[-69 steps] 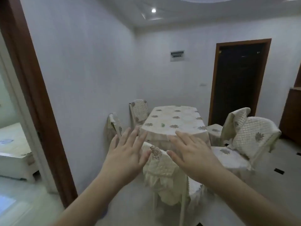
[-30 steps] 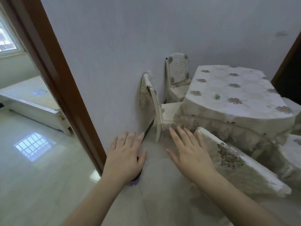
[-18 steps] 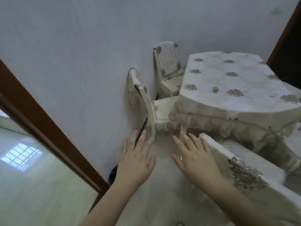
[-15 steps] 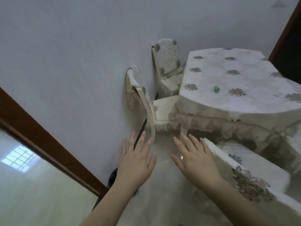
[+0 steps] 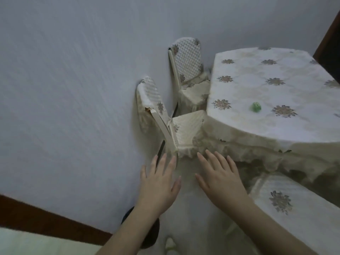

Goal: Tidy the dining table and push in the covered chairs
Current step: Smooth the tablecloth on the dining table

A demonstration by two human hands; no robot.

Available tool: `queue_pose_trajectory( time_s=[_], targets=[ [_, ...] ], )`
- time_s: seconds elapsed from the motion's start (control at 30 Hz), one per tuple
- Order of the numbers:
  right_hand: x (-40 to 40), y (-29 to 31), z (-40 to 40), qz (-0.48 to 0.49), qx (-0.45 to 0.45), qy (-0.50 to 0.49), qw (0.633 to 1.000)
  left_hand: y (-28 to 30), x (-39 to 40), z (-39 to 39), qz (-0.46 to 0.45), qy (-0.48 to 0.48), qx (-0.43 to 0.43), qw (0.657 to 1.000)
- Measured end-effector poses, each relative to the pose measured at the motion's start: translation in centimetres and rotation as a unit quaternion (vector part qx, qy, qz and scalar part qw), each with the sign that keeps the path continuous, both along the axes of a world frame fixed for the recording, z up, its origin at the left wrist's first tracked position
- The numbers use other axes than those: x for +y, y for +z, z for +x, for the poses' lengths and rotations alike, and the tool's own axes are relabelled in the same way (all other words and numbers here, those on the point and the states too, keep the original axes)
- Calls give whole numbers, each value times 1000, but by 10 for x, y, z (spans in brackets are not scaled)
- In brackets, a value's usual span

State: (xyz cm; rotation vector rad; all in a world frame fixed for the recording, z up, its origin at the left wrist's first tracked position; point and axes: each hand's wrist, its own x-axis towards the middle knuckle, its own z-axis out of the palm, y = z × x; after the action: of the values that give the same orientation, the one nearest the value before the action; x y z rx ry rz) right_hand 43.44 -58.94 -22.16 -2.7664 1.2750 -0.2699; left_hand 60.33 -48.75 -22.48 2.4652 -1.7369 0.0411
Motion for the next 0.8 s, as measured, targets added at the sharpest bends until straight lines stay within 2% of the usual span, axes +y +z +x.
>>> queue_pose_trajectory(
  time_s=[0.2, 0.43, 0.67, 0.8],
  targets=[
    [-65, -4, 57, 6, 23, -62, 998, -17, -72, 68, -14, -51, 42, 998],
    [-130, 19, 88, -2, 32, -166, 986, -3, -173, 122, -40, -145, 54, 987],
    [-174, 21, 63, -8, 75, -244, 967, 19, -280, 103, 0, -265, 26, 964],
    [-208, 17, 38, -16, 60, -313, 948, 20, -336, 75, 2, -305, 29, 952]
  ],
)
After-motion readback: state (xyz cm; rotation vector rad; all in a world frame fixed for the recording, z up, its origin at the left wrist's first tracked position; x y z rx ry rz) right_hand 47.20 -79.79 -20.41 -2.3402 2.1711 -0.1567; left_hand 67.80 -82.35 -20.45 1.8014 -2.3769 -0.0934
